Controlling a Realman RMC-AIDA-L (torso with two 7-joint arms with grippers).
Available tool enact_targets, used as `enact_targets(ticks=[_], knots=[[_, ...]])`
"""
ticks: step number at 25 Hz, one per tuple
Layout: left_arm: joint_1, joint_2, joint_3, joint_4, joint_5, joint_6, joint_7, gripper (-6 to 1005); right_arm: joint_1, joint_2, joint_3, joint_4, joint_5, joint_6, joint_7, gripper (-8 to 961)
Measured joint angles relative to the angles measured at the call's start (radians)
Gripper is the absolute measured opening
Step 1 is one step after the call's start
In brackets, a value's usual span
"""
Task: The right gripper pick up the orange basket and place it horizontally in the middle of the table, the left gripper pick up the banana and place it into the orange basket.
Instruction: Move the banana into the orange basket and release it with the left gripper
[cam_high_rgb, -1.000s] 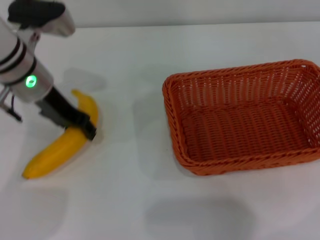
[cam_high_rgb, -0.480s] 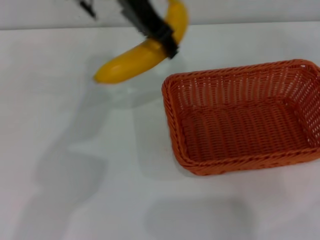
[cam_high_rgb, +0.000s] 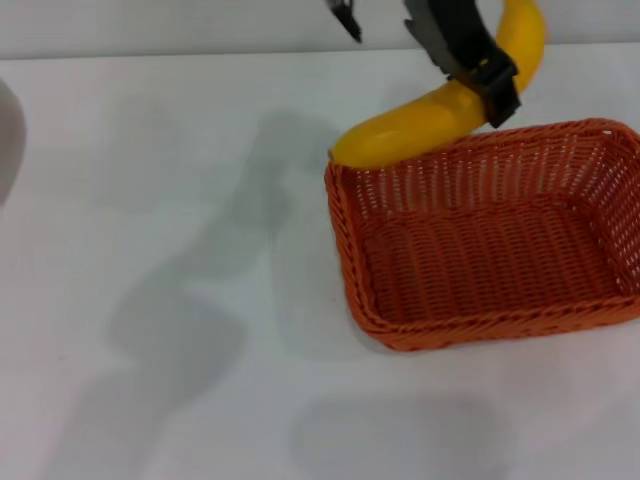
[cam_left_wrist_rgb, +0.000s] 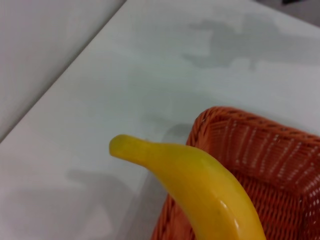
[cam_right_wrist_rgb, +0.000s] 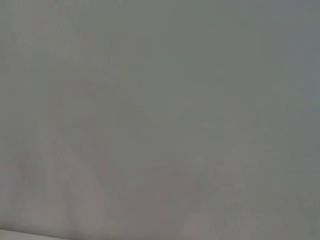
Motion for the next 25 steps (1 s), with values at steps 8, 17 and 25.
enact_targets(ticks=[8, 17, 25], knots=[[0.001, -0.005, 0.169, 0.039, -0.115, 0.088, -0.067, 529, 0.002, 0.017, 0.000, 0.019, 0.007, 0.000, -0.036, 832], [0.042, -0.006, 0.268, 0.040, -0.195, 0.159, -0.049, 537, -0.004, 0.022, 0.002, 0.052, 0.019, -0.002, -0.055, 832], [0.048, -0.006, 0.308, 0.047, -0.245, 0.191, -0.009, 543, 0.002, 0.015, 0.000, 0.074, 0.019, -0.019, -0.065, 831]])
